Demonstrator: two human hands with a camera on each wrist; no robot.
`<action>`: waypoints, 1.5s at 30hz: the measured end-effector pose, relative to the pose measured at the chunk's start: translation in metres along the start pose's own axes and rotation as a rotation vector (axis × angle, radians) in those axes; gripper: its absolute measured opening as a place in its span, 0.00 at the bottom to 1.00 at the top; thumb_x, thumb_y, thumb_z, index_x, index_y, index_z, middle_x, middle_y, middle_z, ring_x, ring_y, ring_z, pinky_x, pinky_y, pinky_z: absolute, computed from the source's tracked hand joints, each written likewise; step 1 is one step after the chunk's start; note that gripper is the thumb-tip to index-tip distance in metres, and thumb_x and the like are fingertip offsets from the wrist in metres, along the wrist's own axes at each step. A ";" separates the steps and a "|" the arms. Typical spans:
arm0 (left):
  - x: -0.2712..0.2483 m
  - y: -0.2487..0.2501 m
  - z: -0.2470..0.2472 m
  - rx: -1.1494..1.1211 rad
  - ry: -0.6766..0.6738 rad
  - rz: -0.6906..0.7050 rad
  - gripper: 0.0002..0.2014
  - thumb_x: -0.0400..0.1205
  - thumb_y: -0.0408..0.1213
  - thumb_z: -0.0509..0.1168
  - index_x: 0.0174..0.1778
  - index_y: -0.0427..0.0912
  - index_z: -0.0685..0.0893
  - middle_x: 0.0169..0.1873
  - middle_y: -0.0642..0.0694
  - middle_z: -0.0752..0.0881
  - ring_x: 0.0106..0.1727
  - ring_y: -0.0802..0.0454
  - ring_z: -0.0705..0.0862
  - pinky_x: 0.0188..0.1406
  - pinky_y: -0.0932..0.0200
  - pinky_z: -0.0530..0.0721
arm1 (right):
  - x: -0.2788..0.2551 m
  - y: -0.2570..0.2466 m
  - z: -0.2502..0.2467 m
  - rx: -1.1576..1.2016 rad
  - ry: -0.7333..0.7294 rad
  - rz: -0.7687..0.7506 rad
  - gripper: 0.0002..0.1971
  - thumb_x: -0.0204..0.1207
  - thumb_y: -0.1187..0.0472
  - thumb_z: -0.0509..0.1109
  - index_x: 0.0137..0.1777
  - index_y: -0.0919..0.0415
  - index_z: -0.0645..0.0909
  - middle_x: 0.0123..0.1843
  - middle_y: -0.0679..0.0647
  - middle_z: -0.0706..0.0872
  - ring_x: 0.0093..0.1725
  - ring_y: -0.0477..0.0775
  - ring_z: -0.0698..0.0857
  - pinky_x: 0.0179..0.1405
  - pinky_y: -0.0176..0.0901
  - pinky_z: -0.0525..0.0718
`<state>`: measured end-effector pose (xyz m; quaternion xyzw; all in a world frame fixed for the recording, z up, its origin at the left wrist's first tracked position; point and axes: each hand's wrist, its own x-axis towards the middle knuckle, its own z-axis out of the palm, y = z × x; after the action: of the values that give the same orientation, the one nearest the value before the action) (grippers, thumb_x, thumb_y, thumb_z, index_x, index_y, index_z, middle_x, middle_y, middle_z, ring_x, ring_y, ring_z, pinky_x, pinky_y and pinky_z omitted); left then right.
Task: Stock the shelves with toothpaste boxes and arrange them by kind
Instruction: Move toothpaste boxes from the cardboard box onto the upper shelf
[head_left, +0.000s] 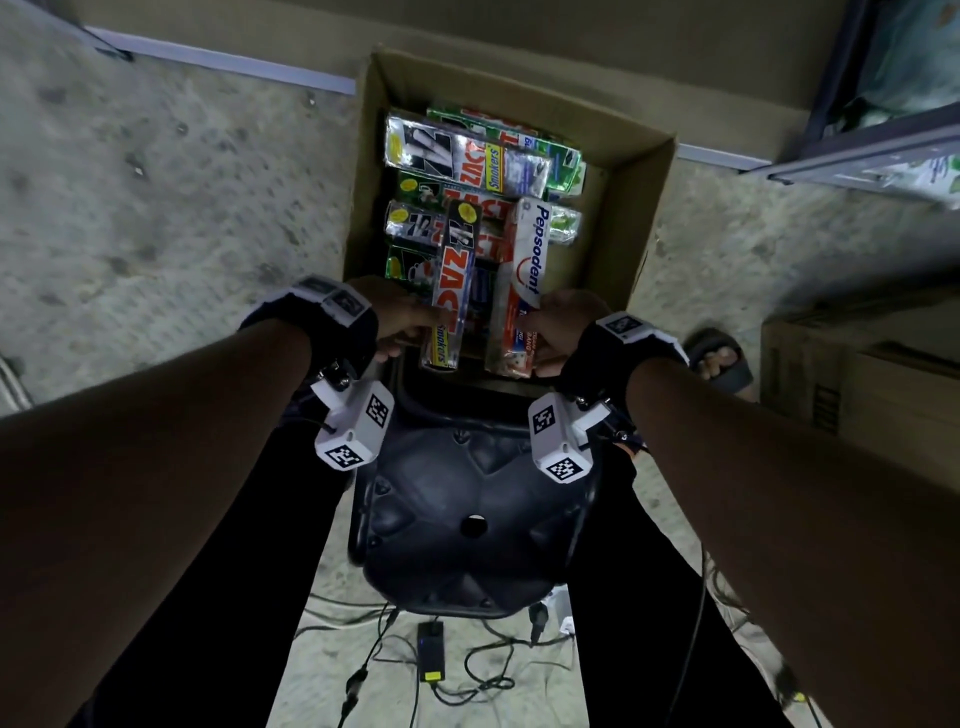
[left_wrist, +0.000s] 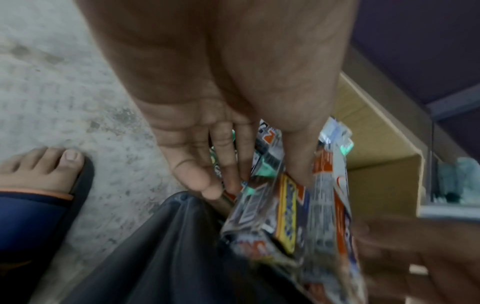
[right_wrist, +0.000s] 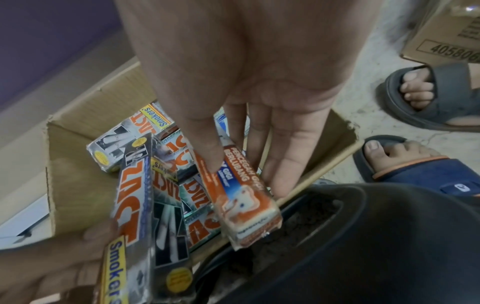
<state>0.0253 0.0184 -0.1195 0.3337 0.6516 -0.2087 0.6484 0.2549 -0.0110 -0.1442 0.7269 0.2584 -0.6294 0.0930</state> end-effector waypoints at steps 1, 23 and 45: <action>0.001 0.002 -0.002 -0.038 0.016 -0.001 0.27 0.70 0.62 0.74 0.56 0.45 0.88 0.47 0.46 0.90 0.47 0.44 0.90 0.37 0.56 0.88 | -0.001 -0.002 -0.001 0.000 -0.002 -0.002 0.21 0.77 0.54 0.74 0.68 0.63 0.82 0.63 0.63 0.88 0.60 0.64 0.88 0.61 0.62 0.87; 0.029 0.006 -0.006 -0.361 -0.114 0.025 0.20 0.66 0.49 0.79 0.52 0.52 0.85 0.50 0.45 0.92 0.52 0.49 0.91 0.53 0.50 0.89 | 0.023 -0.016 -0.007 0.028 -0.030 0.047 0.27 0.69 0.45 0.80 0.63 0.59 0.84 0.62 0.62 0.88 0.59 0.64 0.88 0.60 0.62 0.87; -0.169 0.004 -0.012 -0.551 -0.096 0.258 0.30 0.61 0.45 0.80 0.61 0.50 0.86 0.51 0.47 0.92 0.52 0.49 0.91 0.51 0.50 0.89 | -0.211 -0.055 -0.046 0.220 0.015 -0.069 0.12 0.77 0.59 0.77 0.58 0.60 0.85 0.50 0.59 0.90 0.41 0.52 0.91 0.44 0.47 0.91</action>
<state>0.0092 0.0021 0.0485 0.2152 0.6045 0.0442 0.7657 0.2521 0.0030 0.0780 0.7280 0.2131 -0.6515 -0.0110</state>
